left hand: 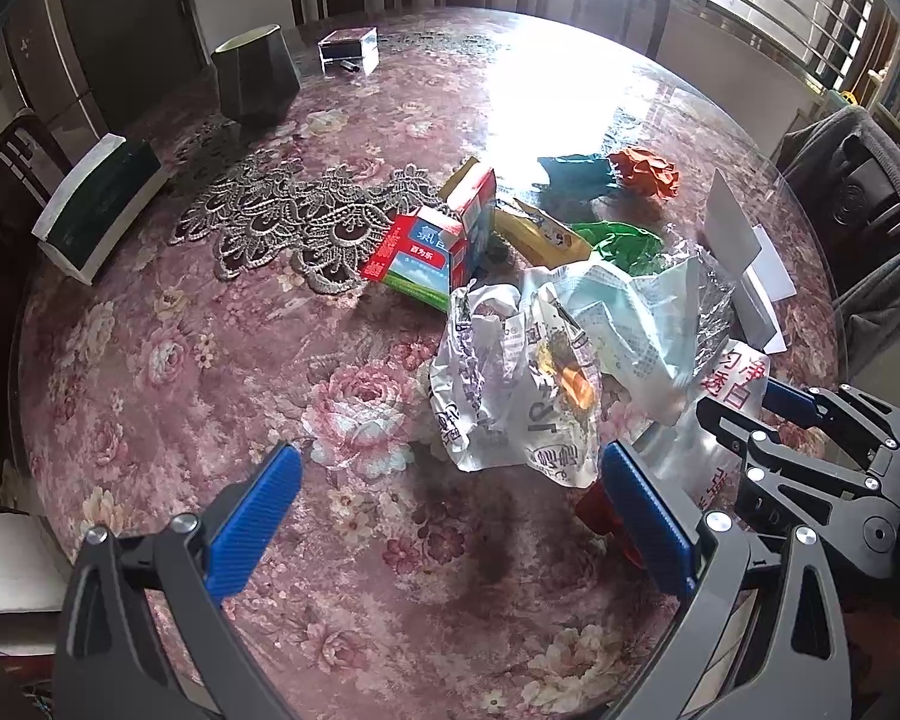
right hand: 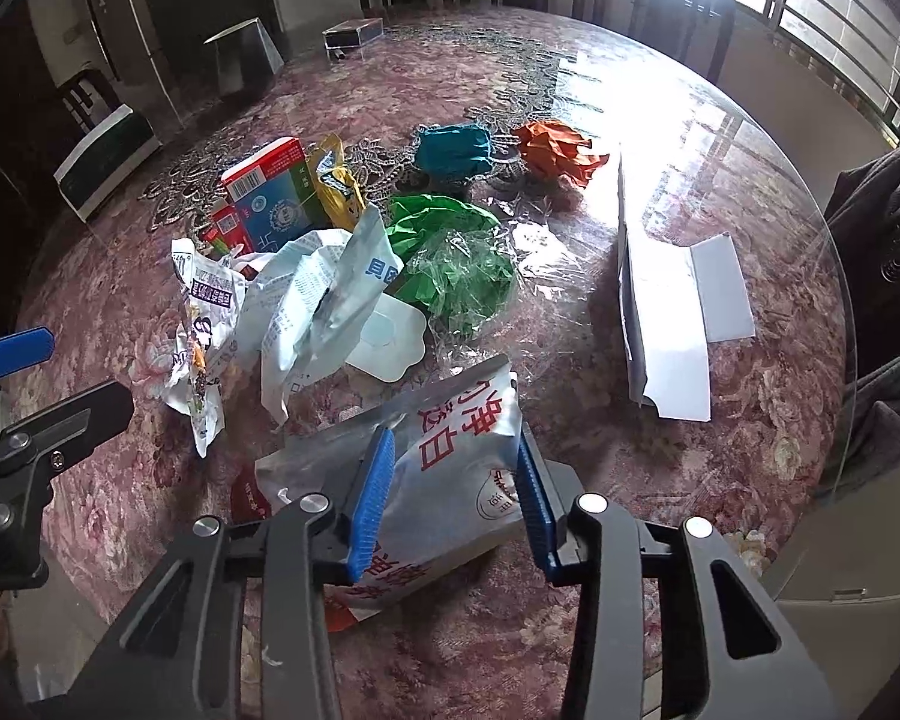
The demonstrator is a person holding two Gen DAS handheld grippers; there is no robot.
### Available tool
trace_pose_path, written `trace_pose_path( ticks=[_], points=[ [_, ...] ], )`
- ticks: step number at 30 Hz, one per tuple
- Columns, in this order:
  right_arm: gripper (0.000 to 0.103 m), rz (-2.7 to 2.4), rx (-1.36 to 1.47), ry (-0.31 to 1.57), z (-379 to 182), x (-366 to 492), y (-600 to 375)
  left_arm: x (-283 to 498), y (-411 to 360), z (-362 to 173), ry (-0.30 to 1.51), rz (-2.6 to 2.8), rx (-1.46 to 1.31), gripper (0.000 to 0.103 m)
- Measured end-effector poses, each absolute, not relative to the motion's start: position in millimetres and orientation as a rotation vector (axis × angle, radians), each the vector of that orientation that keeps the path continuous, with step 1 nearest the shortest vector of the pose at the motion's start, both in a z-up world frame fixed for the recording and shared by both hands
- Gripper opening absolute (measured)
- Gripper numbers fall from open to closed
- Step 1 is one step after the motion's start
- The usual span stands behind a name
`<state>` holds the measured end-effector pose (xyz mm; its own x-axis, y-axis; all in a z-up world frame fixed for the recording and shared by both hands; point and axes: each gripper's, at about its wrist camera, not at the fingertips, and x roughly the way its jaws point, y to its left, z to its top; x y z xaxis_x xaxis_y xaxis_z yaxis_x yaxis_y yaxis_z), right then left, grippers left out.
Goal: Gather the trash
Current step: 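Reach the right tool to the white red-printed bag and close on it, then grasp the clear snack wrapper with the left tool while the right tool holds the bag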
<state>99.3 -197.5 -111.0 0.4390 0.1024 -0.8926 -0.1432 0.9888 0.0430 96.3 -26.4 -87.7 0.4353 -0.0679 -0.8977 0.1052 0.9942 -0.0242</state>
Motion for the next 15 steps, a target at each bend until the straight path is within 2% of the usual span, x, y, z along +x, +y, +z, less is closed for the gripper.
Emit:
trace_pose_path(
  ticks=[2, 15],
  points=[
    [0.023, 0.152, -0.03, 1.1, -108, 97, -201, 96, -27, -89, 1.116, -0.109, 0.035, 0.099],
    [0.02, 0.13, 0.0, 1.024, -79, 76, -225, 104, -45, -96, 1.109, -0.113, 0.014, 0.099]
  ],
)
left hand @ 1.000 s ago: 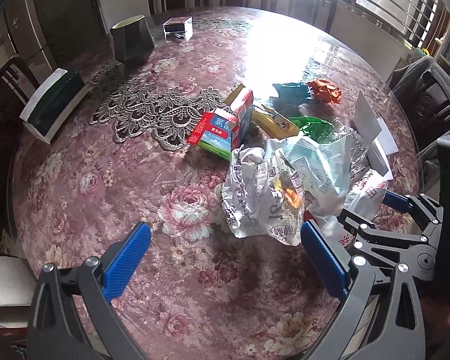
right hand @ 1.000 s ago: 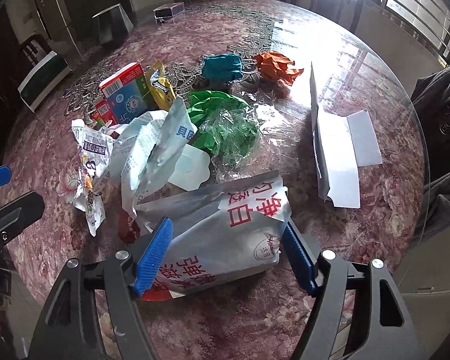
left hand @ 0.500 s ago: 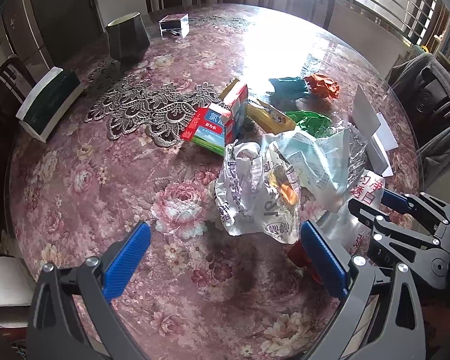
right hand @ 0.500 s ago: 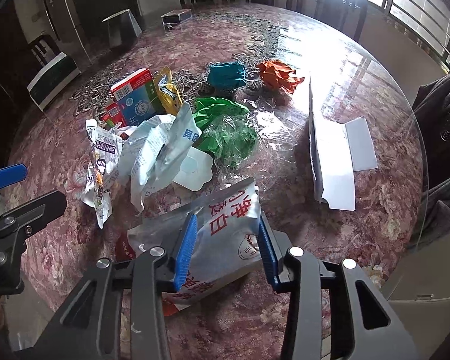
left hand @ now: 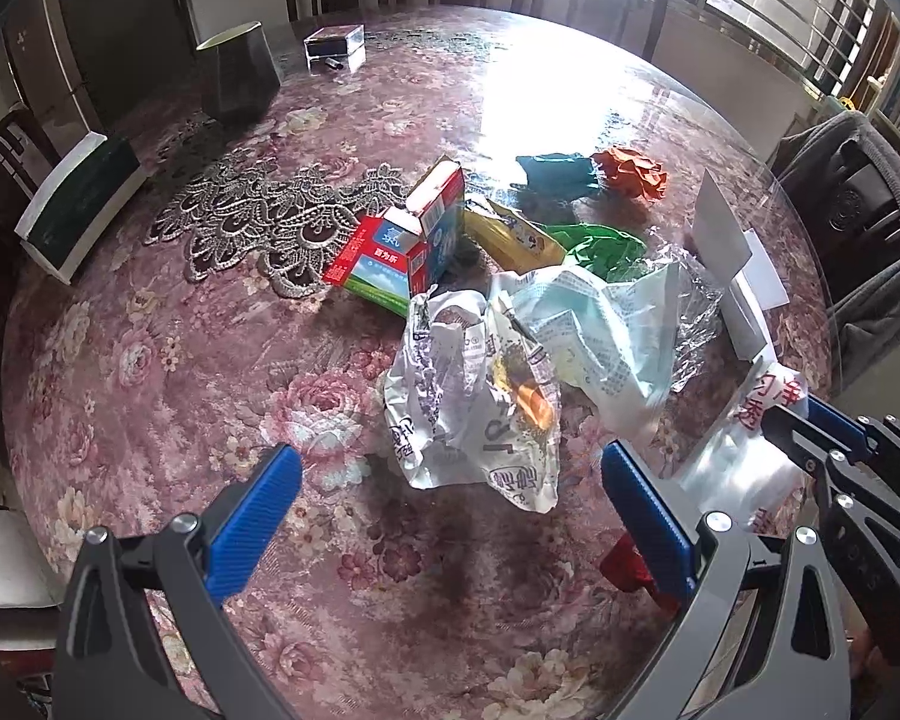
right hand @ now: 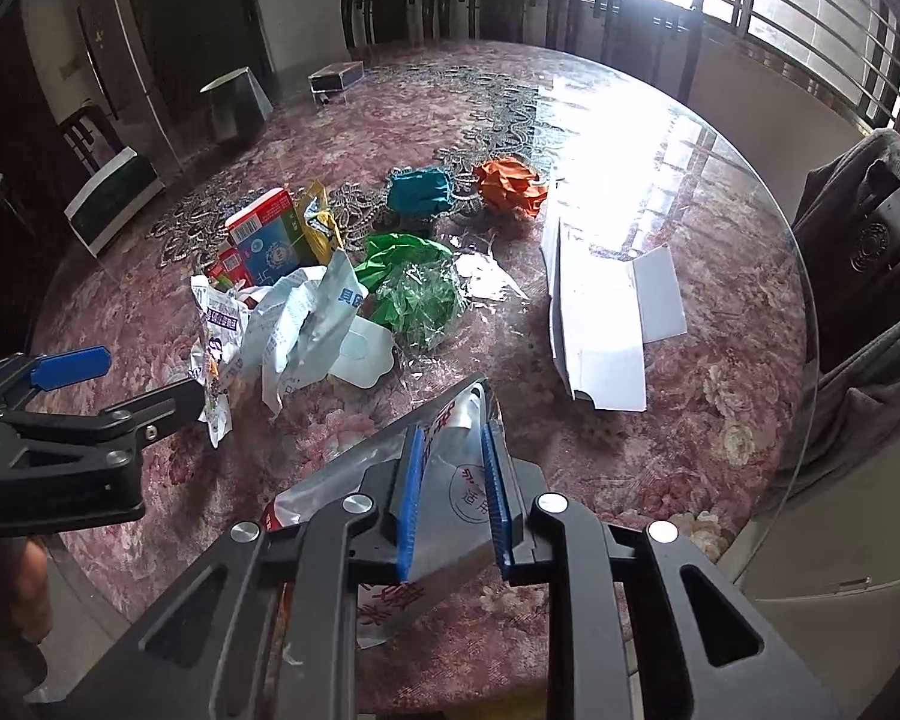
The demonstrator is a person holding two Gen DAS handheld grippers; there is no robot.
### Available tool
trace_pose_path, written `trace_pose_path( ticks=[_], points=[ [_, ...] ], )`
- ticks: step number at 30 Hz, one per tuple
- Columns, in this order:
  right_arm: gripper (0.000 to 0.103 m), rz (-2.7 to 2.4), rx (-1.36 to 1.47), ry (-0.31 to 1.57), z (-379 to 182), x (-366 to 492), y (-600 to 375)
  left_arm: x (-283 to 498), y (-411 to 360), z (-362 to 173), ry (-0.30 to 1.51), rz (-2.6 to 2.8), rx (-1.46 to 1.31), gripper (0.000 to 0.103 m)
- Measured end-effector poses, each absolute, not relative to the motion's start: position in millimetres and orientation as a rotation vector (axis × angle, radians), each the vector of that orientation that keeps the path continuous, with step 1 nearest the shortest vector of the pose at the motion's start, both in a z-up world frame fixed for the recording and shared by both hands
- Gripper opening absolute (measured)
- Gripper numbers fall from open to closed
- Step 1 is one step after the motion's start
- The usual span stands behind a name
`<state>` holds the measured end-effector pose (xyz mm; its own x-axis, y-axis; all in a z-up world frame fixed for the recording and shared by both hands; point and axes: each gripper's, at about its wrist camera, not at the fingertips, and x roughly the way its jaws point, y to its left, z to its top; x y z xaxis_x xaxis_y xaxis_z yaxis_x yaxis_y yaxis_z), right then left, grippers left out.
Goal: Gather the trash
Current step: 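Grasp the clear snack wrapper with the left tool while the right tool holds the bag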
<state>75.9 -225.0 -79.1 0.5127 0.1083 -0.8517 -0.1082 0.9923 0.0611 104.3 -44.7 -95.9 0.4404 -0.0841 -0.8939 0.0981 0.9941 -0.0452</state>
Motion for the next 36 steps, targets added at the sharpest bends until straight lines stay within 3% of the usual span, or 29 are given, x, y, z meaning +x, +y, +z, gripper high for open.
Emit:
trace_pose_path(
  ticks=[12, 16, 21, 24, 26, 32, 36],
  points=[
    [0.02, 0.133, 0.009, 1.011, -67, 71, -236, 121, -56, -110, 1.101, -0.063, 0.027, 0.097],
    [0.02, 0.137, 0.01, 1.011, -67, 71, -236, 125, -56, -120, 1.147, -0.069, 0.029, 0.065],
    [0.02, 0.139, 0.014, 1.01, -66, 71, -236, 126, -50, -128, 1.176, -0.057, 0.005, 0.052],
    [0.02, 0.14, 0.014, 1.009, -66, 69, -236, 125, -45, -128, 1.165, -0.049, -0.001, 0.038],
    [0.02, 0.142, 0.018, 1.009, -66, 69, -236, 125, -41, -129, 1.174, -0.053, -0.022, 0.024],
    [0.02, 0.145, 0.024, 1.005, -66, 64, -235, 123, -37, -126, 1.157, -0.069, -0.052, 0.011],
    [0.02, 0.145, 0.023, 0.998, -63, 60, -233, 116, -36, -119, 1.14, -0.068, -0.057, 0.011]
  ],
)
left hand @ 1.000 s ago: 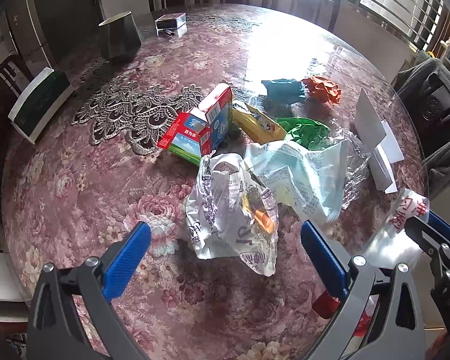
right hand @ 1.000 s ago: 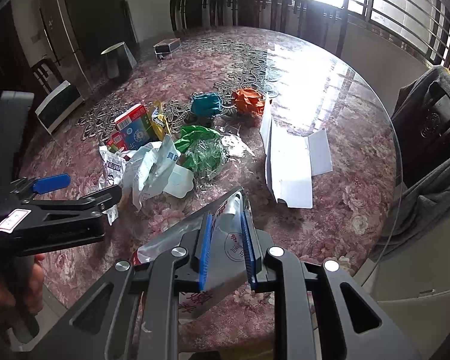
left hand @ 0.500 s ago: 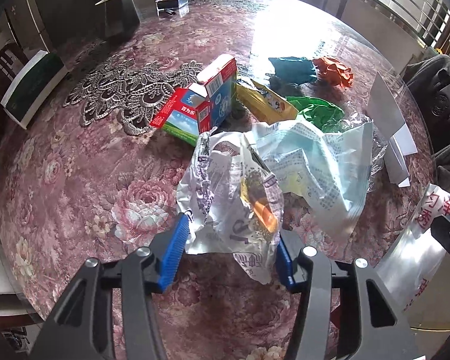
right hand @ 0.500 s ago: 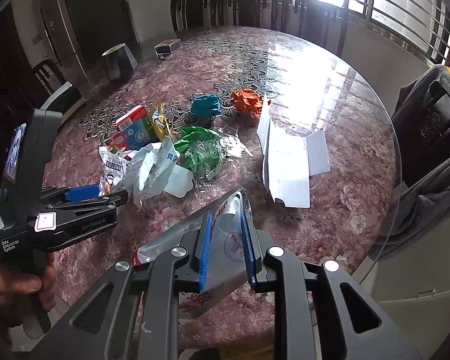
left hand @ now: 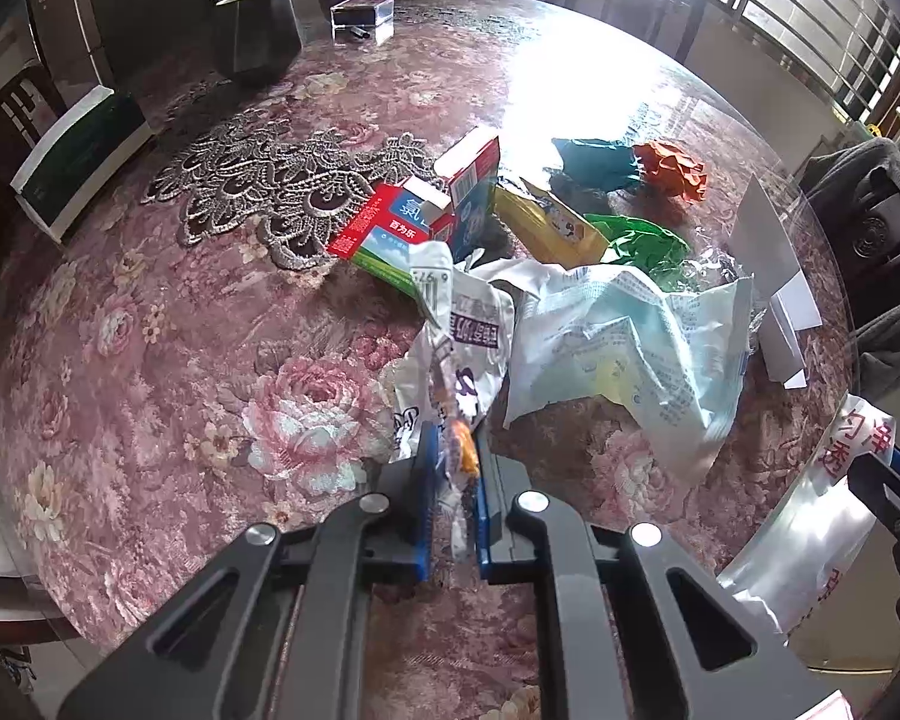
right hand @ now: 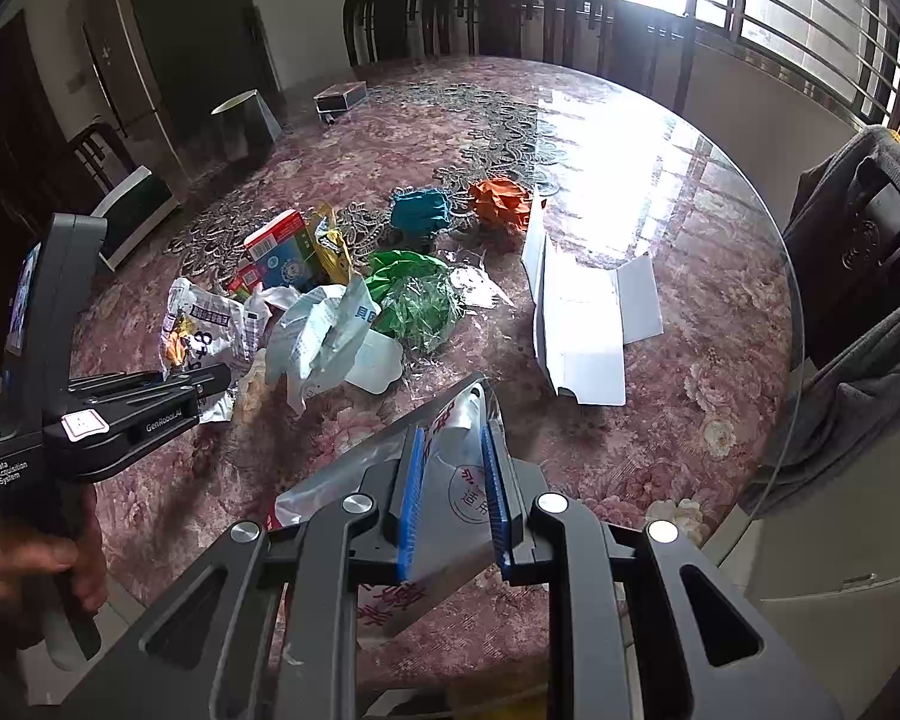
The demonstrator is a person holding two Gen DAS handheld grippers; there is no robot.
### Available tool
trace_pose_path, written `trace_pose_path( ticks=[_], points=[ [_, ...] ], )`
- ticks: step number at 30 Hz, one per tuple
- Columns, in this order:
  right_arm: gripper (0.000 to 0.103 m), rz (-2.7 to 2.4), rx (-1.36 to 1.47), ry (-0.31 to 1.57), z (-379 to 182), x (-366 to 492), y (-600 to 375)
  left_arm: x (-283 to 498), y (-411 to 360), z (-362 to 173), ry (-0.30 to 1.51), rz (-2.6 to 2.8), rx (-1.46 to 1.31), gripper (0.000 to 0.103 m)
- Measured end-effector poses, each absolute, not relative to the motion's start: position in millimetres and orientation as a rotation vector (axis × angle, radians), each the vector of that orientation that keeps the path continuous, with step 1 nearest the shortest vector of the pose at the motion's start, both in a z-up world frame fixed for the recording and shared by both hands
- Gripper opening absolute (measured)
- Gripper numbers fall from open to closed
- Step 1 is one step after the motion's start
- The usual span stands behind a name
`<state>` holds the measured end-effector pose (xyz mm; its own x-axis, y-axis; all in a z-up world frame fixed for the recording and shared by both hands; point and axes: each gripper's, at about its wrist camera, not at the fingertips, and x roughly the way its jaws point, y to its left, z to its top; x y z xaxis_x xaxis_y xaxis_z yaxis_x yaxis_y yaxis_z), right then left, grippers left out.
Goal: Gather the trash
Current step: 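Grasp the clear snack wrapper with the left tool while the right tool holds the bag, then carry both held items over the yellow bucket on the floor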
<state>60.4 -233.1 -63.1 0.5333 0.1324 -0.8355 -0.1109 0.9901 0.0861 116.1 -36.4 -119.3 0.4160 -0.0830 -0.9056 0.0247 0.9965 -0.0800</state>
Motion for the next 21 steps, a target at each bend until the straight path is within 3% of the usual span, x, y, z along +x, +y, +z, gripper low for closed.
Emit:
trace_pose_path(
  ticks=[21],
  points=[
    [0.02, 0.066, 0.087, 0.916, -29, -14, -243, 25, -57, -51, 1.046, -0.226, 0.058, 0.011]
  ],
)
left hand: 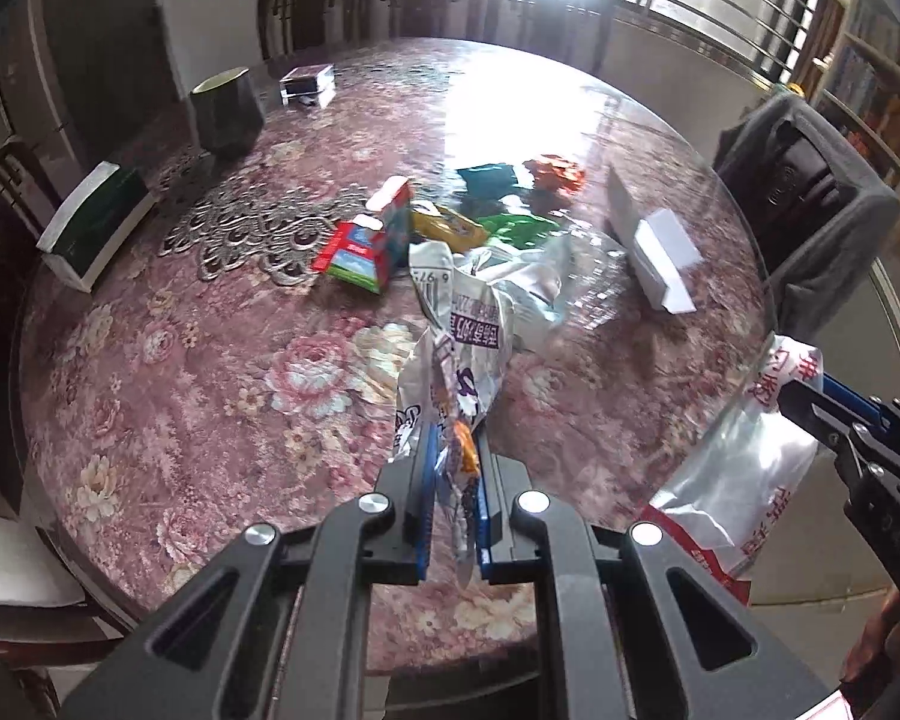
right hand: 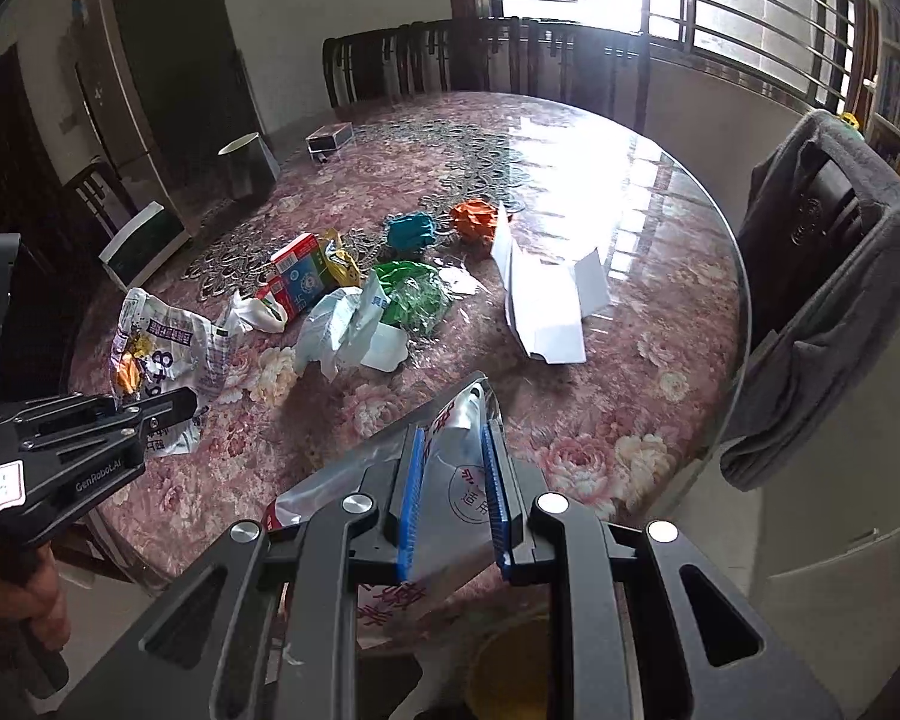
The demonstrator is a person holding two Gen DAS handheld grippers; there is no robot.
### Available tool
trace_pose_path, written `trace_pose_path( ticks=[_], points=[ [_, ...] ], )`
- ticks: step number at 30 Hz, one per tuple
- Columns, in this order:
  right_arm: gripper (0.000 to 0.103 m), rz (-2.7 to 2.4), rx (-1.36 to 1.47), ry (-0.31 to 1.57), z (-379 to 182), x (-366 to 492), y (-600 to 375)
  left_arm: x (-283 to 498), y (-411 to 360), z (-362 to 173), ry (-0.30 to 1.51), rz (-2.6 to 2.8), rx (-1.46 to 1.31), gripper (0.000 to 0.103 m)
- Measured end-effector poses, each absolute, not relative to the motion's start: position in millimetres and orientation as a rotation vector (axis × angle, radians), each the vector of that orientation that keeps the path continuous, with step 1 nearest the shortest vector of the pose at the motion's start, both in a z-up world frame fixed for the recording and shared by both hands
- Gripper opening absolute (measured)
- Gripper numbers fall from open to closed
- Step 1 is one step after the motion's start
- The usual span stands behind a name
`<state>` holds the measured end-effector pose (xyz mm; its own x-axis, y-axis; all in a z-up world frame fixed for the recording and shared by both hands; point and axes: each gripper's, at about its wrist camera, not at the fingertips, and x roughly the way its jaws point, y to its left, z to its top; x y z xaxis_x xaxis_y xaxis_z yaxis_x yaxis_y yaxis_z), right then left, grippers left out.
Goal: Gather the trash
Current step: 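Carry both held items over the yellow bucket on the floor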
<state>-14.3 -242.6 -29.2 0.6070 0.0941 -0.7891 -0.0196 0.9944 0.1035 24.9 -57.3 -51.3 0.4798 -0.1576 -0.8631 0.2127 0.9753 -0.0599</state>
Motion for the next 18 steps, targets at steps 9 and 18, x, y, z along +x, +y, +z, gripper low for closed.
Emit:
trace_pose_path(
  ticks=[9, 18],
  points=[
    [0.02, -0.146, 0.166, 0.918, -29, -101, -290, -37, -139, -59, 1.071, -0.491, 0.181, 0.012],
    [0.02, -0.322, 0.24, 0.972, -51, -197, -323, -104, -203, -71, 1.089, -0.7, 0.31, 0.012]
  ],
)
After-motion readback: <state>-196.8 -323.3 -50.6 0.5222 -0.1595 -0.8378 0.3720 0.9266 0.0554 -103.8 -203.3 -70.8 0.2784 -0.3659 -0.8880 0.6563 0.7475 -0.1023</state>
